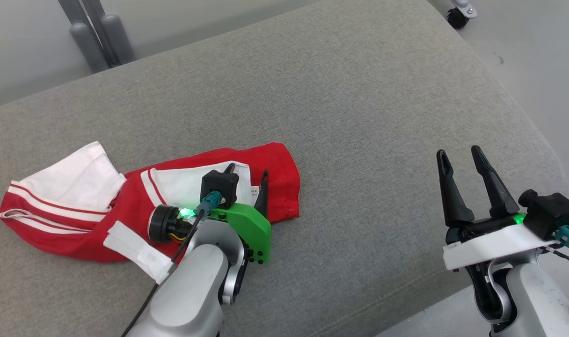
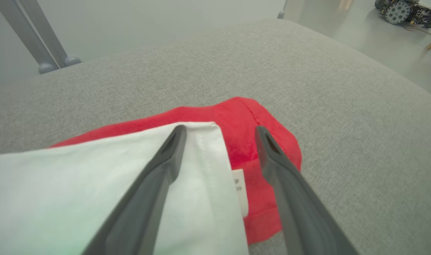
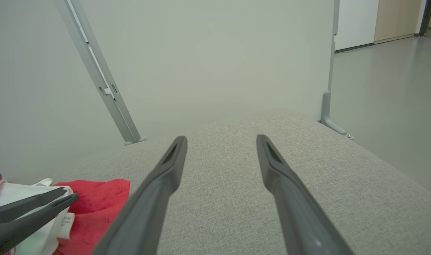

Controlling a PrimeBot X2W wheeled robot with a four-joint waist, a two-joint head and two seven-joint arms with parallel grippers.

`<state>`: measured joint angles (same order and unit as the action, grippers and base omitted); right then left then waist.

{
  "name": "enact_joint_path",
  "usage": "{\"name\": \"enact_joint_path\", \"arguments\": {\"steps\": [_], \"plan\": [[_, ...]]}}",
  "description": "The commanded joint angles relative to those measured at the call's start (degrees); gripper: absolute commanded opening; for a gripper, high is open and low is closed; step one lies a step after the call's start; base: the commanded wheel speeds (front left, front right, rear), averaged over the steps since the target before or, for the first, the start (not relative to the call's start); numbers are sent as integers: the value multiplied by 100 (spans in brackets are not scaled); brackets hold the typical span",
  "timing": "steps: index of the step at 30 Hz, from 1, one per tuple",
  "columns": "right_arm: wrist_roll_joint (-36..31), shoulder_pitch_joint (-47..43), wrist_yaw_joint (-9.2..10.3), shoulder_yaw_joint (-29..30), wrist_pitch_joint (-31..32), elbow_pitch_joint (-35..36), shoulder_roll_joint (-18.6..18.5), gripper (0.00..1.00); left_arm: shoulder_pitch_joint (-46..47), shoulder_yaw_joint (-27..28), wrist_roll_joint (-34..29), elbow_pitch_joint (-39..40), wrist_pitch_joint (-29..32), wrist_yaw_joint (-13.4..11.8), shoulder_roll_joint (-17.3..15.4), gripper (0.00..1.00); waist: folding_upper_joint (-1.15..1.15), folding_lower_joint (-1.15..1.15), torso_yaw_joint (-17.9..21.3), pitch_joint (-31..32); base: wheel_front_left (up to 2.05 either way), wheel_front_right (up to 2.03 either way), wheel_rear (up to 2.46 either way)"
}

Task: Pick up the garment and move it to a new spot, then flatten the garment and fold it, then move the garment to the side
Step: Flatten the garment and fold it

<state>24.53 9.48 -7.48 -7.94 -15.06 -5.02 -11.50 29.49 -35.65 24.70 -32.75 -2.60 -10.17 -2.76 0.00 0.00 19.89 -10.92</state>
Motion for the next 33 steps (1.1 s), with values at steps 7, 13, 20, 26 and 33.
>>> {"name": "enact_joint_path", "arguments": {"steps": [7,13,20,26,33], "plan": [[-35,57,-2,-31,-15,12,68,100,264,-141,-131,-388,217,-166,-37,44,0,0,-136,30,0,0,0],[-26,102,-2,-54,-15,9,73,100,491,-347,-44,-586,787,-6,-31,43,0,0,-196,1,0,0,0],[-48,6,-2,-5,-15,10,111,100,477,-406,32,-316,851,-49,-32,0,0,0,-236,61,0,0,0],[-49,-197,-2,165,-15,12,44,100,259,-347,164,320,783,-25,-148,0,0,0,-654,248,0,0,0],[-83,-391,-2,269,-16,32,-61,100,-384,-126,281,1644,992,-334,-682,0,0,0,-1587,523,0,0,0]]}}
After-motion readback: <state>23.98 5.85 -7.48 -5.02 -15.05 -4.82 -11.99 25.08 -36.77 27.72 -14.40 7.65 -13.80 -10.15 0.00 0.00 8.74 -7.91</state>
